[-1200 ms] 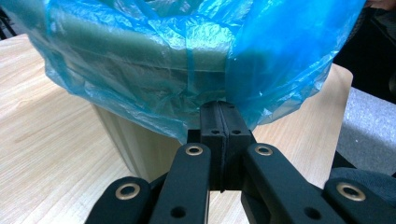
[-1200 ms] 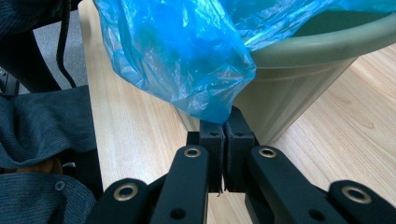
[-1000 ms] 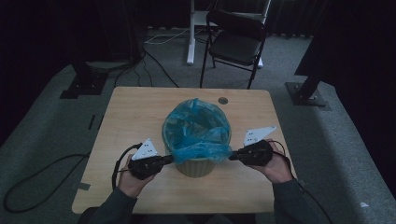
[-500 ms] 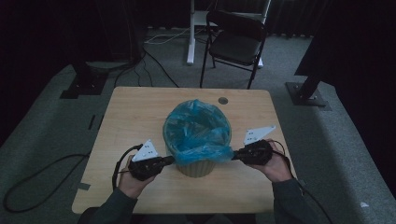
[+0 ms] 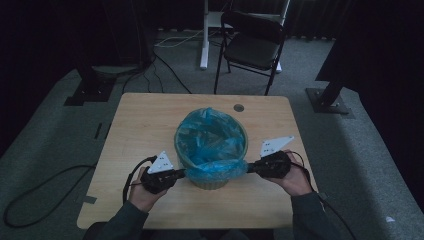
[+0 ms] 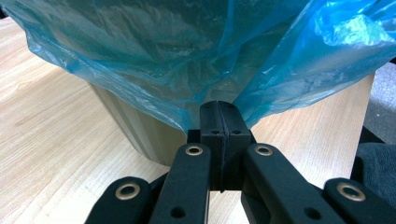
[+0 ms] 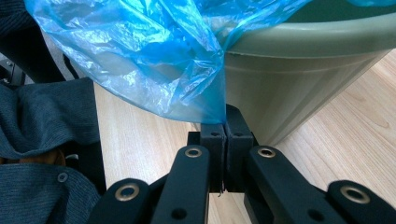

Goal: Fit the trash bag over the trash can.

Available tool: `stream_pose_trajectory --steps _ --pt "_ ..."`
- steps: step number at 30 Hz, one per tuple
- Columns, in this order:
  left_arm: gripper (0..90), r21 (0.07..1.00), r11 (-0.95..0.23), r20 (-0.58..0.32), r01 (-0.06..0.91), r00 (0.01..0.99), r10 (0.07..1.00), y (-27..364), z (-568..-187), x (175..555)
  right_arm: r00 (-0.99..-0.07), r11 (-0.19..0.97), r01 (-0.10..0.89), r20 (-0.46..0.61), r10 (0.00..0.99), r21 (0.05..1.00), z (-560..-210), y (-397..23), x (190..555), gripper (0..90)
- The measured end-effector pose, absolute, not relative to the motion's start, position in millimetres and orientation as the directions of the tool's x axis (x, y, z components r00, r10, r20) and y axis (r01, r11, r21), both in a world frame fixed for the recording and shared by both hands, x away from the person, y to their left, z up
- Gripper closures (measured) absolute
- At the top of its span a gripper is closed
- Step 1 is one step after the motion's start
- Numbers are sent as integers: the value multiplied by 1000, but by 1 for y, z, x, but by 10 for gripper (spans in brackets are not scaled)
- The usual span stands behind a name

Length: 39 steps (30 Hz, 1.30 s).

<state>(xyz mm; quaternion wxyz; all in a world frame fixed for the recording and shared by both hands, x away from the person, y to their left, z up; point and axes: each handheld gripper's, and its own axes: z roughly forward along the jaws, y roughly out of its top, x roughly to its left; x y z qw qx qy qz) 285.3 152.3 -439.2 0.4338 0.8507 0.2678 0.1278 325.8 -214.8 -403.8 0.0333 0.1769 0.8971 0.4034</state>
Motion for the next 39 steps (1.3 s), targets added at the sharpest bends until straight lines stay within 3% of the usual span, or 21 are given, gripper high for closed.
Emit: stream_pose_trajectory --steps 15,26,32,35,39 --pt "898 800 -504 10 326 833 554 147 -439 282 -924 634 317 80 374 705 -413 -222 329 893" --pt "896 804 -451 -64 388 810 583 159 -445 293 -890 618 371 75 449 693 -420 -232 337 893" --pt "805 823 -407 -87 397 795 600 169 -439 293 -869 597 394 73 489 699 -420 -240 338 888" --pt "725 837 -399 -75 375 800 596 174 -431 291 -862 581 389 61 503 715 -416 -244 336 789" --pt "687 852 -383 -61 357 794 604 179 -422 289 -848 555 386 47 527 737 -408 -250 333 695"
